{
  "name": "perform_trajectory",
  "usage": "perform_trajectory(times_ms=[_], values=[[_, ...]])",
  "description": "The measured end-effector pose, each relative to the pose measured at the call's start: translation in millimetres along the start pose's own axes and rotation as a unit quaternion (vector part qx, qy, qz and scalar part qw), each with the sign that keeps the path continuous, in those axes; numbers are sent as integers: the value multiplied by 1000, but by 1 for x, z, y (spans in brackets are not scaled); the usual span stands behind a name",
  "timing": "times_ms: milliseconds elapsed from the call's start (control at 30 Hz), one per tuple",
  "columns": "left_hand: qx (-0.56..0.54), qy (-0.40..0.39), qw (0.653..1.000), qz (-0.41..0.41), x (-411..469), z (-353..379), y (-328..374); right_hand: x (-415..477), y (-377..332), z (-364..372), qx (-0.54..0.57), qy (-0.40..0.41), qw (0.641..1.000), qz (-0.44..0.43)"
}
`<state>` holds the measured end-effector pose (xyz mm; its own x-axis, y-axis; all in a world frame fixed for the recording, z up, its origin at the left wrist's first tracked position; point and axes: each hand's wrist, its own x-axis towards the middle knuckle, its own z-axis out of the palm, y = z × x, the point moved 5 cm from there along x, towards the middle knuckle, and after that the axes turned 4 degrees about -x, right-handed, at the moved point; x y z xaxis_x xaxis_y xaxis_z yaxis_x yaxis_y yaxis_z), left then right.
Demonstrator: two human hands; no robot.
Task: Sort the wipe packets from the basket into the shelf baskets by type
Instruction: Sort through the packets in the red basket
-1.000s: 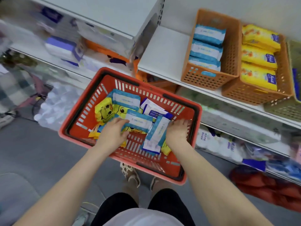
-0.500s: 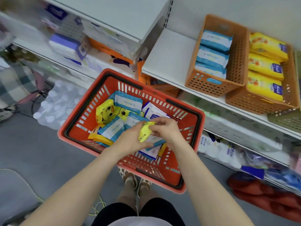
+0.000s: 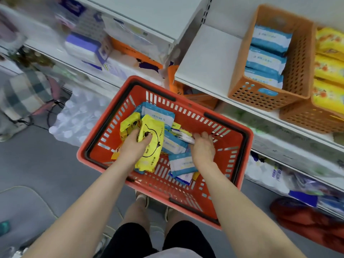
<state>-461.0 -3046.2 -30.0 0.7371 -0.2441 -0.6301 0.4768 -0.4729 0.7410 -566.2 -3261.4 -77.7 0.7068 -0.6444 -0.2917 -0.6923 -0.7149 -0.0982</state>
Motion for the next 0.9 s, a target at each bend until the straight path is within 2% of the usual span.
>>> perform_trajectory(times_ms=[167,233,267,300,333,367,400,467,500,567,600,633,667,733,800,900], values=[[-80,-30,995,-61,17,-7,2,-5,0,-36,62,-21,997,49],[-81,-39,994,-68,19,-7,7,-20,-2,-55,213,-39,973,77],[-74,-42,994,-71,19,-7,11,-30,-7,-61,330,-73,936,94],[-71,-51,994,-72,20,-5,12,-39,-17,-62,450,-127,877,110],[-83,-71,991,-82,21,-2,12,-48,-29,-61,529,-173,823,116],[-104,-96,985,-99,22,2,12,-55,-41,-55,561,-213,792,114],[-113,-127,979,-109,21,8,12,-60,-53,-50,546,-245,795,102],[-81,-165,979,-83,21,17,12,-64,-72,-38,448,-275,848,68],[-56,-159,984,-64,23,18,9,-63,-76,-30,412,-267,869,57],[-47,-134,989,-49,27,13,5,-58,-70,-17,410,-230,880,74],[-57,-118,990,-52,30,8,4,-53,-59,-14,367,-183,909,74],[-68,-103,991,-59,33,3,1,-46,-45,-10,276,-142,947,76],[-73,-93,991,-67,37,-1,-1,-42,-34,-3,142,-136,979,60],[-71,-89,991,-68,42,-5,-3,-41,-22,19,-25,-187,981,33],[-73,-92,991,-64,43,-5,-5,-42,-17,34,-58,-219,974,27],[-81,-91,990,-67,42,-2,-7,-33,-12,39,-73,-207,975,12]])
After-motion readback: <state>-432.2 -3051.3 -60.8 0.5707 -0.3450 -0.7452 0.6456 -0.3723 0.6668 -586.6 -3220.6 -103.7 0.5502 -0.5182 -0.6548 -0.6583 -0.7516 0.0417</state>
